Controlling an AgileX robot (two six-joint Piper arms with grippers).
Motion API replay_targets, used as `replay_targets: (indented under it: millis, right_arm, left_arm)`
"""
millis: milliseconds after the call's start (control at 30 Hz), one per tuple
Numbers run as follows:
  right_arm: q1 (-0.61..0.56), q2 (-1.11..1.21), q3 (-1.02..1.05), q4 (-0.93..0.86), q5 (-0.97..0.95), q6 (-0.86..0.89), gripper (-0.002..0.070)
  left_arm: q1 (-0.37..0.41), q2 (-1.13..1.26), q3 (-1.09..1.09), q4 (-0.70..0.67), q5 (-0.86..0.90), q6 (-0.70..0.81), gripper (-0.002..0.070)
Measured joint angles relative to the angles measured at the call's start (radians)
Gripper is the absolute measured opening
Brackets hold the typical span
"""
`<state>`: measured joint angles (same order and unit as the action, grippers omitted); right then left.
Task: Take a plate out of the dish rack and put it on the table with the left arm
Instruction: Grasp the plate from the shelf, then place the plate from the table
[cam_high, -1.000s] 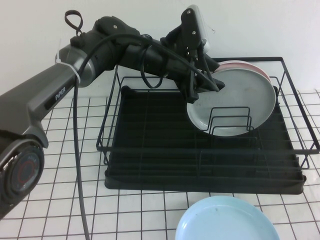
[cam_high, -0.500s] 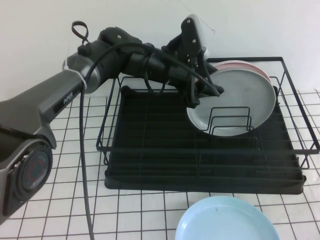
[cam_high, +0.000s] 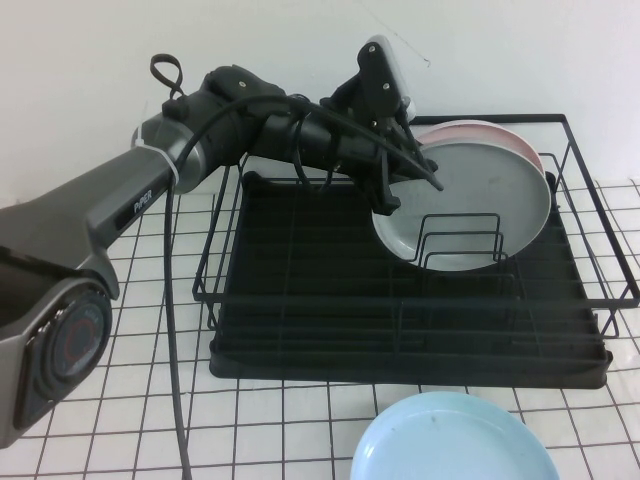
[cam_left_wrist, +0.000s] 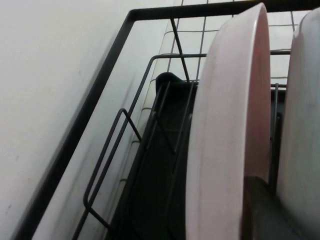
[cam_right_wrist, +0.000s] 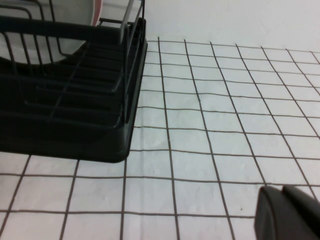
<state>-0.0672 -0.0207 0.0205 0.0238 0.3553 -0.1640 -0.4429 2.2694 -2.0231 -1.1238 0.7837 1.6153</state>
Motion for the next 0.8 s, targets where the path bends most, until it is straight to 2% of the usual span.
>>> replay_targets:
  millis: [233,567,700,800]
  right_arm:
    - [0.0,0.0,0.0,0.0,0.0,0.0,-0.0001]
    - [0.0,0.0,0.0,0.0,0.0,0.0,-0.0001]
    - [0.0,0.0,0.0,0.0,0.0,0.0,-0.0001]
    - [0.0,0.0,0.0,0.0,0.0,0.0,-0.0001]
  left_arm:
    - [0.0,-0.034,0.0,0.01,-0.008,-0.084,0.0096]
    - [-0.012,-0.257,0.0,0.019,0.042,-0.144,0.0093]
    - [-0.02,-0.33,0.0,0.089,0.067,-0.235,0.0093]
    - [-0.02,-0.381,0.0,0.185,0.115,-0.373,0.0092]
